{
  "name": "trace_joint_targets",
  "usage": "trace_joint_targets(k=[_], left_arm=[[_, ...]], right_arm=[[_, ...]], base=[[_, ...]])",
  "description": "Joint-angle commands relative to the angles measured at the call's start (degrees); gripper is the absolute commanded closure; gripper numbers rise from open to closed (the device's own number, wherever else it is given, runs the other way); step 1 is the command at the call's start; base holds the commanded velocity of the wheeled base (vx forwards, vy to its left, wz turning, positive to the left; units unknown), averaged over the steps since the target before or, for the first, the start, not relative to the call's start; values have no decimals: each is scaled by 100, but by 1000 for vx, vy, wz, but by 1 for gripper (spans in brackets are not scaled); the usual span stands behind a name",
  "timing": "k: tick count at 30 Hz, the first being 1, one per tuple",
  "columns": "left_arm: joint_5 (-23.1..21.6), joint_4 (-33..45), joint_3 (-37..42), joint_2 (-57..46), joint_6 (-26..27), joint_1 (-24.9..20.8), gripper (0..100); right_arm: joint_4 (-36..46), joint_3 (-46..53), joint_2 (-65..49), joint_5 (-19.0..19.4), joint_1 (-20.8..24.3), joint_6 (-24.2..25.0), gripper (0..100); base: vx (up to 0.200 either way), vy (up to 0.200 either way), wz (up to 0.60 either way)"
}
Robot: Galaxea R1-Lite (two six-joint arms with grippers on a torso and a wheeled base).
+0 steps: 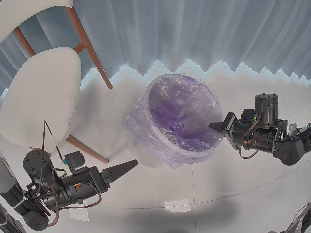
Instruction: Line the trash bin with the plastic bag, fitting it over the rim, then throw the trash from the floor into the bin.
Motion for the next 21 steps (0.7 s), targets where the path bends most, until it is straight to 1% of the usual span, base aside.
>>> trace_joint_targets(k=[1,4,9,14,21], left_arm=[[1,-1,-58,104,-44,-416,0],[54,-10,-216,262,9,-592,0],[89,-10,-497,429,26,-600,0],[98,-10,-585,508,26,-600,0],[133,-10,-726,578,26,-600,0]], right_arm=[[-20,18,78,-144,283,78,100],[-20,27,78,-187,362,78,100],[-29,45,96,-205,424,78,100],[-29,36,87,-275,450,78,100],[-29,36,61,-275,485,69,100]], base=[[0,0,0],[0,0,0],[0,0,0],[0,0,0],[0,0,0]])
